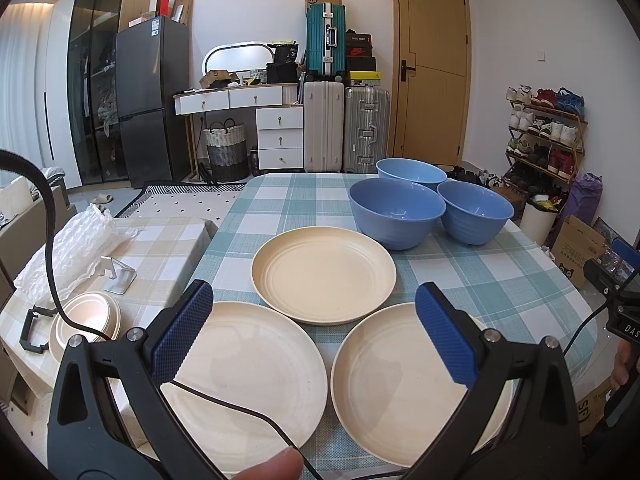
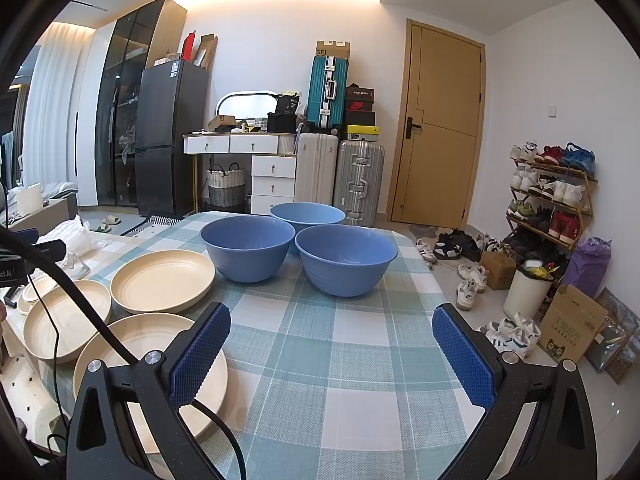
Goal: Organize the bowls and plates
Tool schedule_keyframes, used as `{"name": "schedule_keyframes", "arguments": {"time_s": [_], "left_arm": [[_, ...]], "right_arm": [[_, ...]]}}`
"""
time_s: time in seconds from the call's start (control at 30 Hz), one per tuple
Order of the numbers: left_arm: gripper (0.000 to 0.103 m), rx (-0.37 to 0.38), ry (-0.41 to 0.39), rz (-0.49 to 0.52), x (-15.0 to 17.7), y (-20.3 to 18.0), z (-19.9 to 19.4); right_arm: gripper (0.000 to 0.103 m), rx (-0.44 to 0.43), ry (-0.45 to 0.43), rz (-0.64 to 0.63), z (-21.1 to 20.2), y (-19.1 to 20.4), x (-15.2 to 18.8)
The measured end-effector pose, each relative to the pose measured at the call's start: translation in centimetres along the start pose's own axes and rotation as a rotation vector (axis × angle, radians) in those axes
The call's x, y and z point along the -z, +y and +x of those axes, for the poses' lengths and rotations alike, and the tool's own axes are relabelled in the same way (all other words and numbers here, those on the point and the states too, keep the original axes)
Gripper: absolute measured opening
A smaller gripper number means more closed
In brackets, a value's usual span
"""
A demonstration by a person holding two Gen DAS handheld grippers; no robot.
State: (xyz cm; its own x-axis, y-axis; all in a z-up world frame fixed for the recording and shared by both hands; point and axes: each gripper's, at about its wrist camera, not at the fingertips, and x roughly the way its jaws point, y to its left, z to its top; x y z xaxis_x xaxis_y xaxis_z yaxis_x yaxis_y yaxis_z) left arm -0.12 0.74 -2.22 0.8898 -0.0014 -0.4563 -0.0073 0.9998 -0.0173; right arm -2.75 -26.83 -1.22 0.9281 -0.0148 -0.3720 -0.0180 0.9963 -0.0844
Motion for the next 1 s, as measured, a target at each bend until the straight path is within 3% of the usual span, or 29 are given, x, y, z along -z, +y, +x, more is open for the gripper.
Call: {"name": "schedule_keyframes", "arguments": {"time_s": [0.57, 1.0], "left_arm": [[0.101, -0.002, 0.001, -0.003, -0.1, 0.0, 0.1], [0.101, -0.049, 0.048, -0.043, -0.6, 4.4, 1.5]], "right_arm": [[0.103, -0.005, 0.003, 0.003, 0.0, 0.1, 0.0], [0.103, -0.135, 0.037, -0.027, 2.2, 2.8, -1.8]]}}
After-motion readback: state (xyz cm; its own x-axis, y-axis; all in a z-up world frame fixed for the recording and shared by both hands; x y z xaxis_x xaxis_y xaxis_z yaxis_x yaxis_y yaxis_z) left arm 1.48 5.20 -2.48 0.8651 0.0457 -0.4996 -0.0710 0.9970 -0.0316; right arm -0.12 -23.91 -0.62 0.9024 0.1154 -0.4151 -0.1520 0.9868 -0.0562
